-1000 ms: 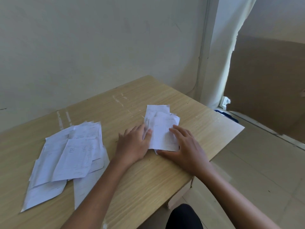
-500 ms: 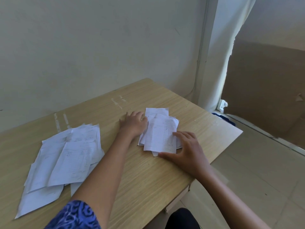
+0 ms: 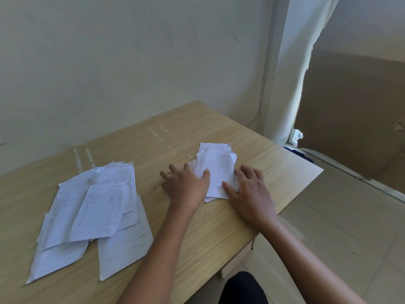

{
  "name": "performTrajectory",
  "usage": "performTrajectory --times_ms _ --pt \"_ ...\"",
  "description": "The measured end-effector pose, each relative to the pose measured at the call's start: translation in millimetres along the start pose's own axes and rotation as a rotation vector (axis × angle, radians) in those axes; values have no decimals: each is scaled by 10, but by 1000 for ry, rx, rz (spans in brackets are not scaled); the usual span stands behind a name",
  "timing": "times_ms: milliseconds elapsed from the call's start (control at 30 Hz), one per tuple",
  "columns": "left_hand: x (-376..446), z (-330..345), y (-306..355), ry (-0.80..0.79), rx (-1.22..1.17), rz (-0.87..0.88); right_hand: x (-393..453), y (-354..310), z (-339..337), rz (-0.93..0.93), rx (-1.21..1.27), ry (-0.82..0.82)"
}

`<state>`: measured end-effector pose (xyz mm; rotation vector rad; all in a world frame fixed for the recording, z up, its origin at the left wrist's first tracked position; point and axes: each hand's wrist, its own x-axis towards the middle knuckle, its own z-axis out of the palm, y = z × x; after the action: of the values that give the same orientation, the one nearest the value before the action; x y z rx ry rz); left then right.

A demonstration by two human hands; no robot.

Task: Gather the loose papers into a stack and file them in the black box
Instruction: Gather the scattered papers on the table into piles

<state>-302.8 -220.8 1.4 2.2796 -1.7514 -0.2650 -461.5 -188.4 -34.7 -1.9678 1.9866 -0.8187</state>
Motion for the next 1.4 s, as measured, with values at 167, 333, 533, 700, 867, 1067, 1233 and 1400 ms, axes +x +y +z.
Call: performTrajectory --times_ms 167,333,533,700,867,1067,1233,1400 --pt "-2 112 254 -12 -54 -21 -18 -52 -36 2 -49 -10" --pt "7 82 375 -47 -60 -23 -19 -82 -43 0 -83 -21" --pt "90 17 474 -84 -109 -73 -31 -100 -41 -5 -128 -43" --pt "92 19 515 -104 -118 -65 -30 -105 -44 -12 -154 -59" --pt "5 99 557 -43 -53 17 -9 -82 -35 -14 -129 -64" --pt "120 93 552 -71 -74 -50 -16 -74 -25 -23 -150 -62" --pt "144 79 558 -66 -48 -43 -7 -72 -25 -22 -159 -74" --pt "151 84 610 -67 -24 -54 -5 -64 -15 -28 -174 -79"
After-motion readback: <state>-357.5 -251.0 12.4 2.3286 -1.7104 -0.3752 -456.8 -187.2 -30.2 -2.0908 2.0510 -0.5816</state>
